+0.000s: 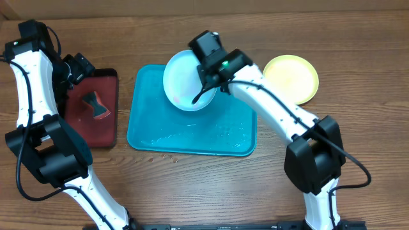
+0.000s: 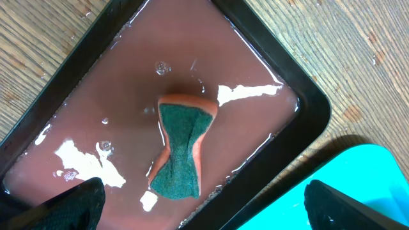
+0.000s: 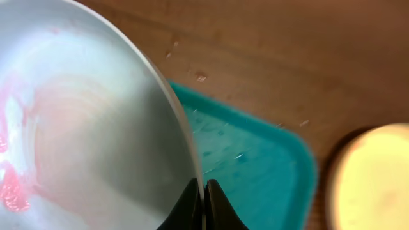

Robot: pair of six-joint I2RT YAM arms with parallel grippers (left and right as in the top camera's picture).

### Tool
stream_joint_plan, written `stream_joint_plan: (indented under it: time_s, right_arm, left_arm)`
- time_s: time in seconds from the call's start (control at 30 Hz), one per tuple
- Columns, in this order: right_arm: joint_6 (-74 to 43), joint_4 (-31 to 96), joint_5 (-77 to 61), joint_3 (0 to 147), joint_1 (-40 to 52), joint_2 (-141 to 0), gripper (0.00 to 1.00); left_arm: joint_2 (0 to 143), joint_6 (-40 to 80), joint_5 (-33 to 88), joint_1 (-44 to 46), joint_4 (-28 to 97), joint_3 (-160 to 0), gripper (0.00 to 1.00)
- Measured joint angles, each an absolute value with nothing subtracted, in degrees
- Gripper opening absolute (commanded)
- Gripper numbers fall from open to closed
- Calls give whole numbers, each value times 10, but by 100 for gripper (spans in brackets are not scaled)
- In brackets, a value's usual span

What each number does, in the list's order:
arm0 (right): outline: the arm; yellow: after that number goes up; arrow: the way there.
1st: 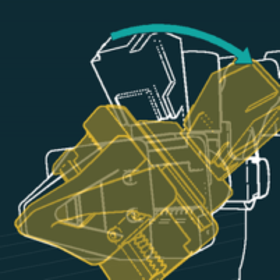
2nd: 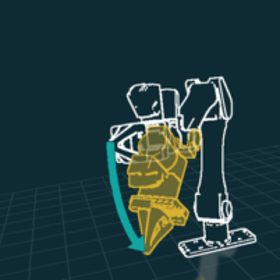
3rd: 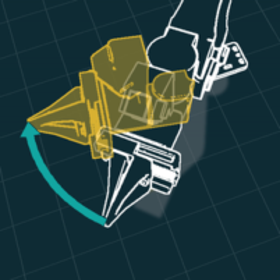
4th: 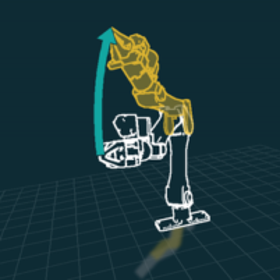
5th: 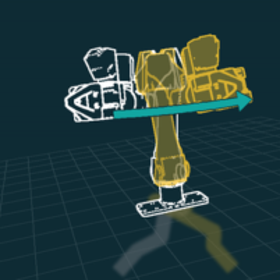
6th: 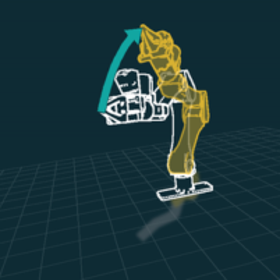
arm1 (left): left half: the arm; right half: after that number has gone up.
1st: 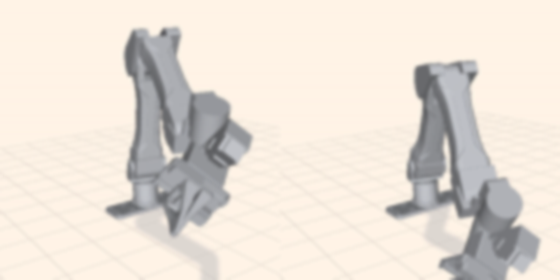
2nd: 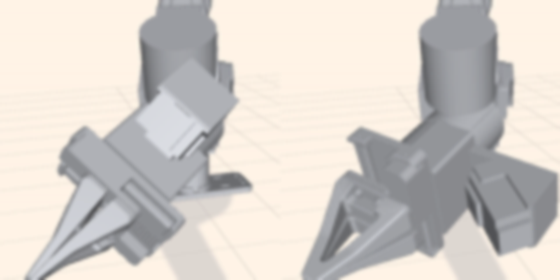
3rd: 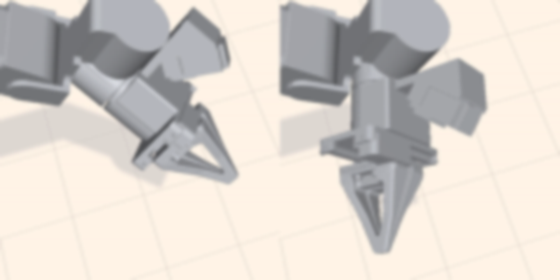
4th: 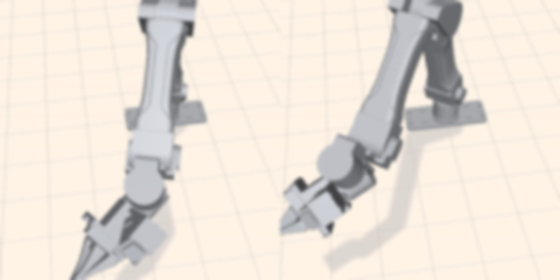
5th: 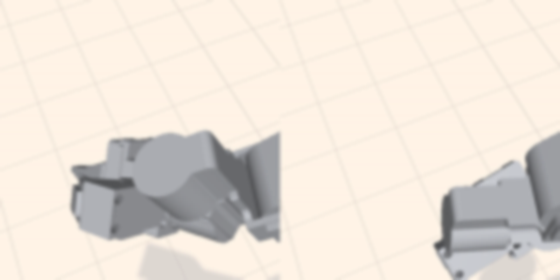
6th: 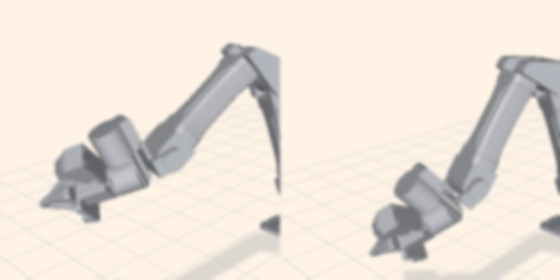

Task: Clean dirty plates on tray and stack at the side
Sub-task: 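Lift the white plate with the right gripper onto the yellow plate stack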

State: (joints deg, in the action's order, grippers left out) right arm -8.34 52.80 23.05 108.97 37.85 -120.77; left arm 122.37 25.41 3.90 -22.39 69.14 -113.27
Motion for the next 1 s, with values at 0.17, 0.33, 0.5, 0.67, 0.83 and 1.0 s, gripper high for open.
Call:
stream_joint_plan:
  time_s: [0.17, 0.33, 0.5, 0.67, 0.83, 1.0]
  right_arm:
    - [-13, 529, 394, 1093, 439, -1207, 4]
    - [89, 498, 544, 1093, 488, -1207, 4]
    - [183, 482, 634, 1093, 524, -1207, 4]
    - [234, 472, 667, 1093, 542, -1207, 4]
    - [256, 472, 679, 1093, 542, -1207, 4]
    - [221, 500, 668, 1095, 541, -1207, 4]
  left_arm:
    - [1224, 254, 39, -224, 690, -1133, 100]
    - [1224, 254, 39, -224, 690, -1133, 100]
    - [1224, 254, 39, -224, 690, -1133, 100]
    - [1224, 254, 39, -224, 690, -1133, 100]
    - [1224, 254, 39, -224, 690, -1133, 100]
    - [1224, 254, 39, -224, 690, -1133, 100]
